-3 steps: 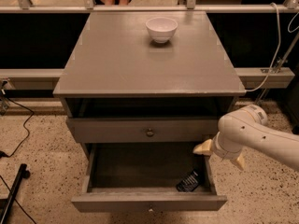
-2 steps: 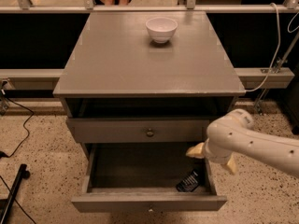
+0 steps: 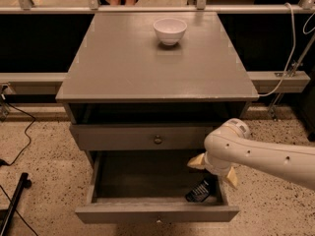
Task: Pick rxbar blueberry from middle drawer and place on counter
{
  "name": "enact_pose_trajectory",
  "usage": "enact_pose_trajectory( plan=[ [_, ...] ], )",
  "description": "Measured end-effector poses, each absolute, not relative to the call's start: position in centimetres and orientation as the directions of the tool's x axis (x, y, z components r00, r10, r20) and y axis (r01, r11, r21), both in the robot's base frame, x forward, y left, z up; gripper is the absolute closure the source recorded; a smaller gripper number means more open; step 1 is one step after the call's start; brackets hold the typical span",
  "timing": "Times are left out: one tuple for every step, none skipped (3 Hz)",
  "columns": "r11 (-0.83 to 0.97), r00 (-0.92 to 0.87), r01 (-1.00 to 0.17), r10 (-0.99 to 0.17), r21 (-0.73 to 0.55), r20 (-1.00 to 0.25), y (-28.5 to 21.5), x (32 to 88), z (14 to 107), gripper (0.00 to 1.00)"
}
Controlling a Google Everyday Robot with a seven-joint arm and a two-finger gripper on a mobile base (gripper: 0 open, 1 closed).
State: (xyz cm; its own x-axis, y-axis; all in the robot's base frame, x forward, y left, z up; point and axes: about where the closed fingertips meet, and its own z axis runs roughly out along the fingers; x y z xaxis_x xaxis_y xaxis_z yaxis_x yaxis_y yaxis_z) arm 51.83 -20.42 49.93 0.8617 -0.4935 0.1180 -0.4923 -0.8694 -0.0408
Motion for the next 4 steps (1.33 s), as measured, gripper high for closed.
enact_pose_trajectory(
  plan=[
    [-0.870, 0.865, -0.491, -0.493, -0.052, 0.091, -20.4, 51.7, 49.6, 0.00],
    [-0.860, 0.865, -0.495, -0.501, -0.125, 0.018, -19.8, 51.5, 48.3, 0.00],
    [-0.857, 0.870, -0.489, -0.492, -0.161, -0.025, -18.9, 51.3, 47.1, 0.00],
    [-0.861, 0.879, -0.476, -0.475, -0.178, -0.048, -17.7, 51.0, 46.2, 0.00]
  ],
)
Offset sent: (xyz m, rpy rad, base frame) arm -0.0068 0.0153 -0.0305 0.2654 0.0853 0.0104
